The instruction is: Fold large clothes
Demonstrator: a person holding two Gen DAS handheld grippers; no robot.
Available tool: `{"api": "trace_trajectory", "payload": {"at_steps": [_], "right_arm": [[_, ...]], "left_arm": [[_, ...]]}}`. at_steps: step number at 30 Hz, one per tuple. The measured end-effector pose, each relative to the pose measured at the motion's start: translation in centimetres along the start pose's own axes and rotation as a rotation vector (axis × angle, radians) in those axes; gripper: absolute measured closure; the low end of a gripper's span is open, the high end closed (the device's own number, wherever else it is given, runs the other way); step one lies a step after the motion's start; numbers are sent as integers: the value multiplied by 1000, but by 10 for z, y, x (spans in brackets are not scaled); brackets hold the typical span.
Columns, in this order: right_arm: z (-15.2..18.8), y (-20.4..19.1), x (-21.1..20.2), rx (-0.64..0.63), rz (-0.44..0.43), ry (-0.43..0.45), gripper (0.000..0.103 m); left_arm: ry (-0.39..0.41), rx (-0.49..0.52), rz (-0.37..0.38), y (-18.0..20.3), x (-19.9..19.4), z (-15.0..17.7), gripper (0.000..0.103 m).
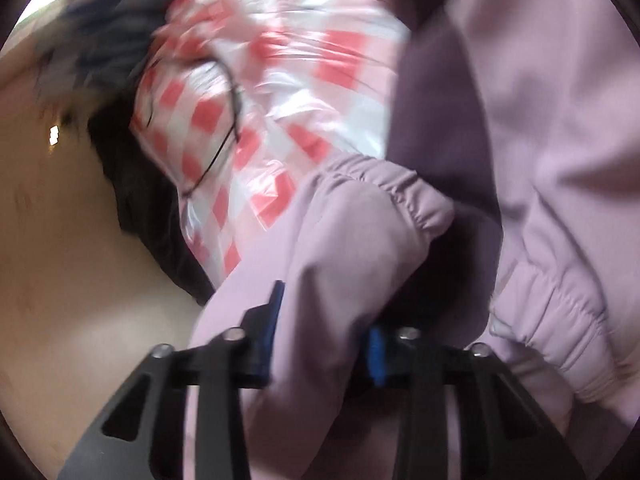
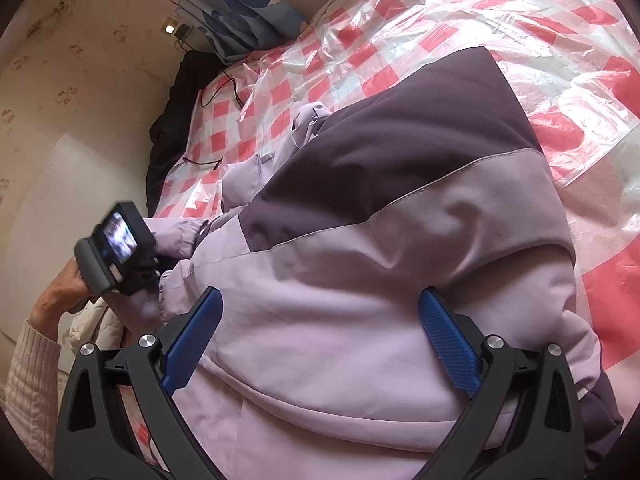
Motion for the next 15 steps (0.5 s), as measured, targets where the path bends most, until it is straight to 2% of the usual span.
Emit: {"api": "trace_trajectory", "payload": {"at_steps": [4,7,10,15], "right_arm": [[0,-1,3,-6,18,-10,7],[1,-3,3,-10,27,-13,7],[1,-3,4,-8,28,-14,7],[0,-3,4,-6,29,-16,7]], "left_arm": [[145,-356,211,-59,-37,20,72],[258,-592,318,-101,-71,46,72],[393,-725,435,-126,-110,65,72],[618,-821,630,-141,-179,77,72]]}}
Point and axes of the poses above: each gripper's, at about its wrist camera, not at the fingertips, and x roughly the way its jaws point, y to its right, z to its underside, the point moved 6 cm from there along x, roughly the way its jaws point, and after that the axes turned 8 degrees about -y, right-handed, at the moved point
